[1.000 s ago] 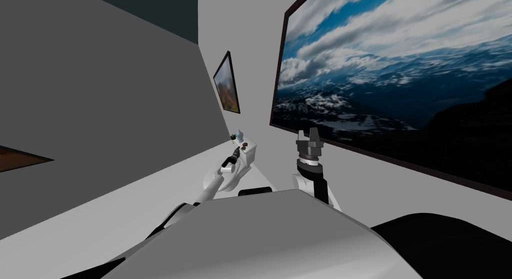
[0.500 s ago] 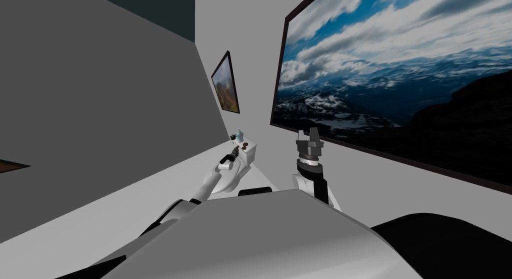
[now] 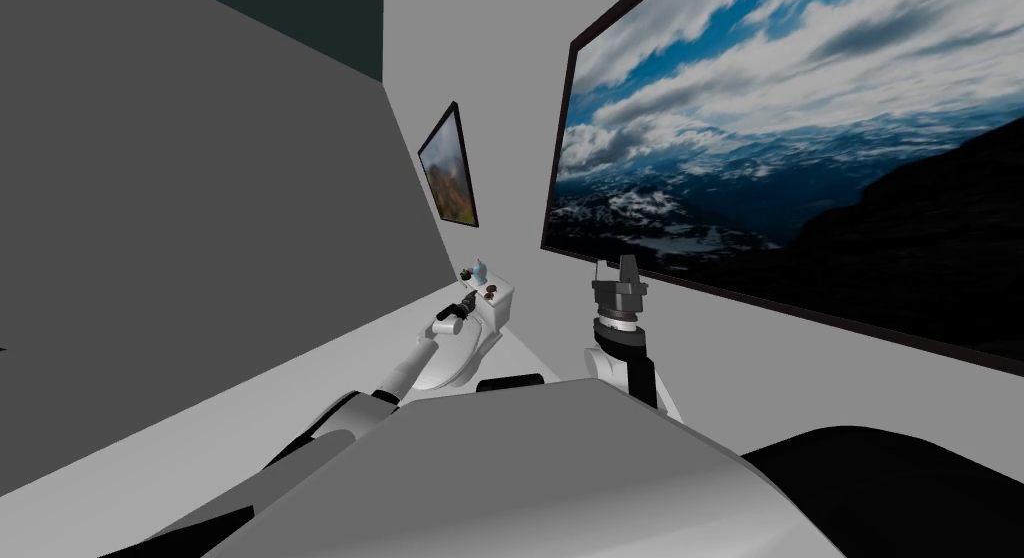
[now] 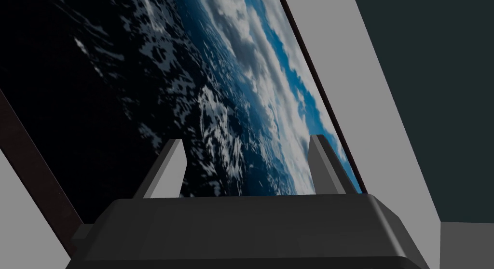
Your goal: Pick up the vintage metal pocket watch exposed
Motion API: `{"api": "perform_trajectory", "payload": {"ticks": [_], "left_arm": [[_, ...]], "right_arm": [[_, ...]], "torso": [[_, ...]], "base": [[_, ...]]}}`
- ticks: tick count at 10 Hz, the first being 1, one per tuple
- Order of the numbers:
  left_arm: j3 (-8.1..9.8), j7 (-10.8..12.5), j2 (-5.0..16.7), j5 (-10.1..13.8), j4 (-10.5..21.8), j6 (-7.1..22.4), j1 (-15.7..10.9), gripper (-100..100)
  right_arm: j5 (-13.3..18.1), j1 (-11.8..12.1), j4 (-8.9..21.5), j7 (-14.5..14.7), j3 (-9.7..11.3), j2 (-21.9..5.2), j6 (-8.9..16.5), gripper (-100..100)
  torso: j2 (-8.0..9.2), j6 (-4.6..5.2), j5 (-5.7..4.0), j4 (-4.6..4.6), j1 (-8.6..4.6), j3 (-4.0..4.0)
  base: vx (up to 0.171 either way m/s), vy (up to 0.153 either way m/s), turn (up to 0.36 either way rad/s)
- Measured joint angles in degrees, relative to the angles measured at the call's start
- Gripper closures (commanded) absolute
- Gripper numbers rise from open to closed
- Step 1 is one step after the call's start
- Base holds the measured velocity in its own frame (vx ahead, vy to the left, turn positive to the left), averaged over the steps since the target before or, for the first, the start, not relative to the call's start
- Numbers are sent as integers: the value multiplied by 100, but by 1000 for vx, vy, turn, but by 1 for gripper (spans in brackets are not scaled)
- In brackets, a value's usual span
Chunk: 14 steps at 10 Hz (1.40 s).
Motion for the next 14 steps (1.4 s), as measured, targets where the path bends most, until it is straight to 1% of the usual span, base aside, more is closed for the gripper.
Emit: {"api": "perform_trajectory", "payload": {"ticks": [8,9,14], "left_arm": [[-221,8,501,417,-234,1162,-361,-100],[-237,13,531,438,-260,1310,-392,-100],[-399,27,790,695,-401,2082,-654,-100]], "right_arm": [[0,0,0,0,0,0,0,0],[0,0,0,0,0,0,0,0],[0,0,0,0,0,0,0,0]], "torso": [[-5,0,0,-1,-4,-3],[-4,-1,0,-2,-4,-3],[-7,0,-1,-2,-8,-4]], "base": [[-4,46,-62],[-1,53,-87],[5,39,-55]]}}
